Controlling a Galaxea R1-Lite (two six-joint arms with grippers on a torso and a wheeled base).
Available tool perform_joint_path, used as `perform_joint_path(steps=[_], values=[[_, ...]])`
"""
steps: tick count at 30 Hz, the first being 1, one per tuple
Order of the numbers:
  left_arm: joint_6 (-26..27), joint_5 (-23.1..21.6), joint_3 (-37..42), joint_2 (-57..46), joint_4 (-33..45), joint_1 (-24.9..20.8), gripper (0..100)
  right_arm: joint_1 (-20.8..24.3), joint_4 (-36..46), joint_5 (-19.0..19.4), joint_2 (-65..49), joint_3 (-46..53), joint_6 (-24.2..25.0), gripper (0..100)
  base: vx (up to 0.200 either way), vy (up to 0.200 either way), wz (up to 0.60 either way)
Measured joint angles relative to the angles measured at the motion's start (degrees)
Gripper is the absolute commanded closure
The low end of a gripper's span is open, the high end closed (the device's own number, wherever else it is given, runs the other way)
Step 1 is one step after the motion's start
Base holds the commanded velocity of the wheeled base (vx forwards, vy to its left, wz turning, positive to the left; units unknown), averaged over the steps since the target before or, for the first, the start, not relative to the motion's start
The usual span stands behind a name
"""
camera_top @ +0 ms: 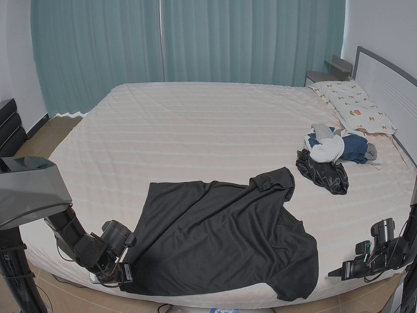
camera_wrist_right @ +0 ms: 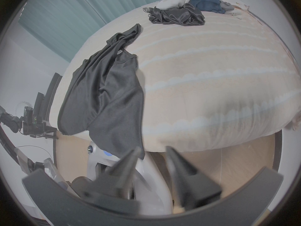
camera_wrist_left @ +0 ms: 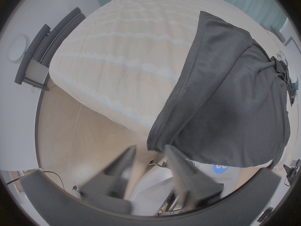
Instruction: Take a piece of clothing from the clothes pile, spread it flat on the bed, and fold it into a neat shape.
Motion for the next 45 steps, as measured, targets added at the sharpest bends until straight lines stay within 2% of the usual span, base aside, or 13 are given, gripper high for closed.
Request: perform_joint_path(steps=[4, 9, 15, 20, 24, 33, 42, 43, 45], values=[[-0.1, -0.1, -0.4, 0.1, -0.2, 0.5, 0, -0.6, -1.5, 2.5, -0.3, -1.2, 1.6, 0, 0.000, 0.000, 0.00], [-0.1, -1.2, -1.5, -0.9, -0.4, 2.6, 0, -1.2, -2.5, 4.7, -1.5, -4.7, 8.9, 0, 0.000, 0.000, 0.00], [-2.1, -8.3, -3.8, -2.8, -1.4, 6.0, 0, 2.2, -2.5, 5.5, -0.9, -14.3, 19.9, 0, 0.000, 0.000, 0.00], [-6.2, -14.2, -5.5, -3.8, -5.4, 8.5, 0, 6.2, -2.1, 5.3, 3.4, -24.3, 23.9, 0, 0.000, 0.000, 0.00], [-8.8, -16.4, -6.4, -3.8, -8.0, 9.9, 0, 8.5, 0.8, 5.2, 7.3, -32.1, 25.0, 0, 0.000, 0.000, 0.00], [-13.6, -18.3, -8.6, -2.5, -11.2, 11.4, 0, 10.8, 14.5, 4.9, 15.5, -50.3, 24.6, 0, 0.000, 0.000, 0.00], [-14.2, -18.6, -9.3, -0.9, -12.3, 11.8, 0, 11.5, 15.9, 3.8, 20.6, -53.9, 22.1, 0, 0.000, 0.000, 0.00], [-14.2, -18.6, -9.3, -0.9, -12.3, 11.8, 0, 11.5, 15.9, 3.8, 20.8, -53.9, 21.8, 100, 0.000, 0.000, 0.00], [-14.2, -18.5, -9.3, -0.8, -12.3, 11.9, 0, 11.5, 16.2, 3.7, 21.2, -53.8, 21.4, 100, 0.000, 0.000, 0.00]])
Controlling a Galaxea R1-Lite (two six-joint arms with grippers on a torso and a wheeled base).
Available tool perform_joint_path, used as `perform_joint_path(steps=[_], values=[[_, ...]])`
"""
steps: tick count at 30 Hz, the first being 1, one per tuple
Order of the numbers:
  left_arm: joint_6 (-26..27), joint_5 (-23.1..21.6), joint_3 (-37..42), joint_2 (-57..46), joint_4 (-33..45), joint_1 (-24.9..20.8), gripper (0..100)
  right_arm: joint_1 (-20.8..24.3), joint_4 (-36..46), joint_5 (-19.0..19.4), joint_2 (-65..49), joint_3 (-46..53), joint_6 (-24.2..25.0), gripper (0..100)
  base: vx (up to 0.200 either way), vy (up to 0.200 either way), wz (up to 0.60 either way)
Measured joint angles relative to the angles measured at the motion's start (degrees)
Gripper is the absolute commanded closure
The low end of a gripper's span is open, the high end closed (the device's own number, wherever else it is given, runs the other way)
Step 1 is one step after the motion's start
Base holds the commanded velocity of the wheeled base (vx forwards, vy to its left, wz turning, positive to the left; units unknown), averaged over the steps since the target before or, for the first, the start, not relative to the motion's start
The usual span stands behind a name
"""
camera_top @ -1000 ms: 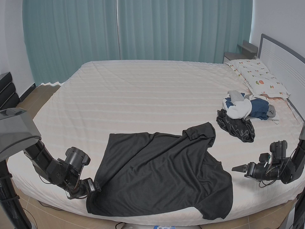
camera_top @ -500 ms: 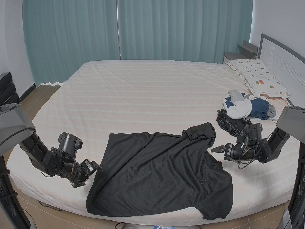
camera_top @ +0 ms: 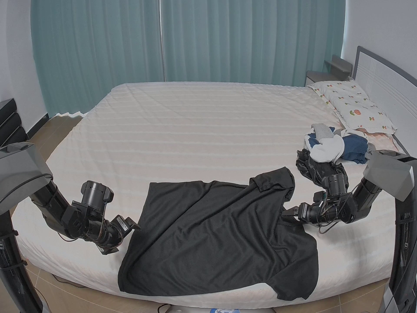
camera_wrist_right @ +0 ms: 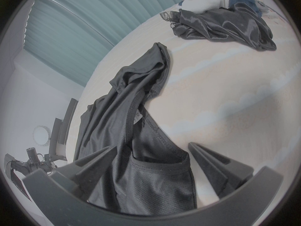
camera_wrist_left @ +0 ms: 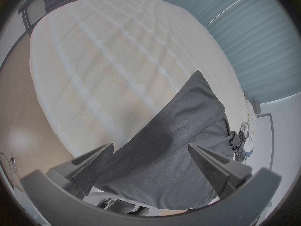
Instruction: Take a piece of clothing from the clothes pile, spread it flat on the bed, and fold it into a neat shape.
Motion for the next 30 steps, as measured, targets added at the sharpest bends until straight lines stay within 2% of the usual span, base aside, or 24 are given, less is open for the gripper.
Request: perform_joint_path(steps=[8, 20, 30], values=[[0.0, 0.0, 0.0, 0.2, 0.0, 0.2, 0, -1.6, 0.4, 0.0, 0.1, 0.9, 0.2, 100, 0.000, 0.000, 0.00], [0.0, 0.4, -0.1, 0.2, -0.2, 0.8, 0, -7.3, -0.8, 0.7, -3.5, 7.8, 0.8, 100, 0.000, 0.000, 0.00], [0.0, 0.6, -0.2, 0.2, -0.9, 1.5, 0, -12.6, -8.4, 0.5, -7.1, 15.4, 0.2, 100, 0.000, 0.000, 0.00]])
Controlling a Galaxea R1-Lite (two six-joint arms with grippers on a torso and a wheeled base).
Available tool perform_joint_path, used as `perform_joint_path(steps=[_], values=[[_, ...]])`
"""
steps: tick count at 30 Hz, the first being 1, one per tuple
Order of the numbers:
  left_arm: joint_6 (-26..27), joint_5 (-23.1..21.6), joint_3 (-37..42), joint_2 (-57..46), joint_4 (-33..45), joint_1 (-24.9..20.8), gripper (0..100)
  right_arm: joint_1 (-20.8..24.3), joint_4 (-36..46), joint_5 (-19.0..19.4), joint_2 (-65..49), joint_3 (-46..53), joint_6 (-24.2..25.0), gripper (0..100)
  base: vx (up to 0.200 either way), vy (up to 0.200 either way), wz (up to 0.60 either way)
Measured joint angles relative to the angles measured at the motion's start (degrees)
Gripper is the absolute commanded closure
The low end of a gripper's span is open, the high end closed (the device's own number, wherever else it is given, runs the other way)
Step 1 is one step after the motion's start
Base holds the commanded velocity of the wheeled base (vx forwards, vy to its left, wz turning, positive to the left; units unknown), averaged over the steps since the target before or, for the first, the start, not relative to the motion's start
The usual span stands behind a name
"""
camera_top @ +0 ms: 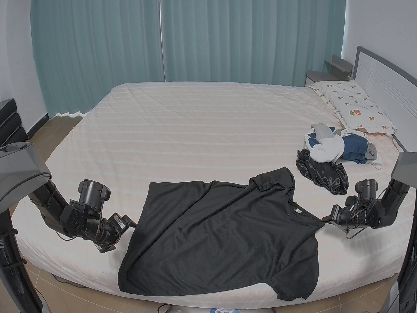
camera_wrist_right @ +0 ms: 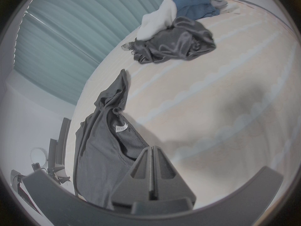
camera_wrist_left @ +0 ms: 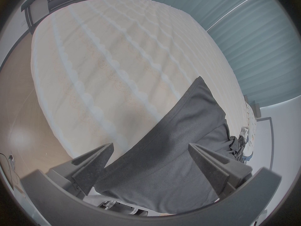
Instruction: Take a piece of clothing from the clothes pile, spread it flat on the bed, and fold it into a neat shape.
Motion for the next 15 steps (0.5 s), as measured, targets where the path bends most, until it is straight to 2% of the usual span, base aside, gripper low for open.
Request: perform_joint_path(steps=[8, 15], values=[[-2.1, 0.3, -2.5, 0.2, 0.1, 0.5, 0, -2.5, -4.4, -1.4, -2.0, 6.7, -0.6, 100, 0.000, 0.000, 0.00], [-3.1, 1.1, -7.6, 0.4, 0.7, 1.4, 0, -3.4, -4.4, -3.2, -4.6, 10.5, -1.4, 100, 0.000, 0.000, 0.00]])
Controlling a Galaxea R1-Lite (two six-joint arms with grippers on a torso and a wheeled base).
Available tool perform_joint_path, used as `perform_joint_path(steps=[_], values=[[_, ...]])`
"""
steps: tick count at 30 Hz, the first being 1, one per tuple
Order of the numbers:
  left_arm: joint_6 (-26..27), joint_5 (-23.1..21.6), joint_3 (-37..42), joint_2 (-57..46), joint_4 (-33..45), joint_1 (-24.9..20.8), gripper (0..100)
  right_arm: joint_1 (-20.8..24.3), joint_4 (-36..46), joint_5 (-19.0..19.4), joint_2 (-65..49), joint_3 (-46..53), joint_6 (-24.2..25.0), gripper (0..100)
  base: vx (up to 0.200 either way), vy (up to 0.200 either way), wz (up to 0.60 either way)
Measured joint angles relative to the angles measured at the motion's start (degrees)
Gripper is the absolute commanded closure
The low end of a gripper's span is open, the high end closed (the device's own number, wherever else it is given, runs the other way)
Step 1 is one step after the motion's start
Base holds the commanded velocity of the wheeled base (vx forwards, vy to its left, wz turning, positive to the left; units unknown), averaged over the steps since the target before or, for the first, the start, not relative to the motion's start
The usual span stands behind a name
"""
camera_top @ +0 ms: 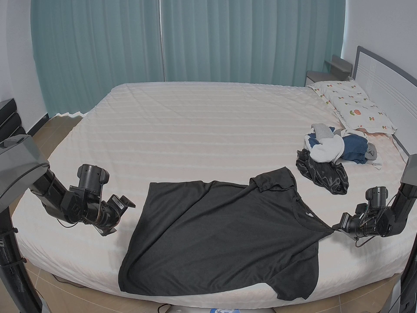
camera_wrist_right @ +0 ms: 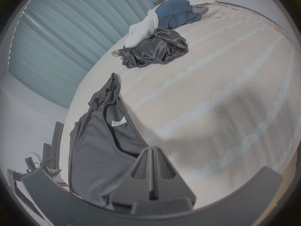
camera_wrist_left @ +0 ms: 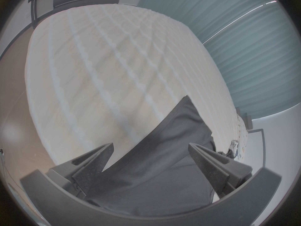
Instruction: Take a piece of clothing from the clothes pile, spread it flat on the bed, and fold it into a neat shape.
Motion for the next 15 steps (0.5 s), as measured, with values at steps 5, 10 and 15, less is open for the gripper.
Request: perform_joint_path(steps=[5, 10, 15], values=[[0.0, 0.2, -4.5, 1.2, 0.3, 0.4, 0, -0.3, -0.4, -0.1, -0.2, 1.2, -0.9, 100, 0.000, 0.000, 0.00], [0.0, 0.4, -12.1, 4.7, 2.8, 0.5, 0, -0.7, -0.7, 0.1, 0.6, 1.4, -1.2, 0, 0.000, 0.000, 0.00], [0.0, 0.1, -21.3, 8.4, 8.3, 0.5, 0, -0.7, -1.4, 1.4, 0.9, 1.7, -0.9, 0, 0.000, 0.000, 0.00]])
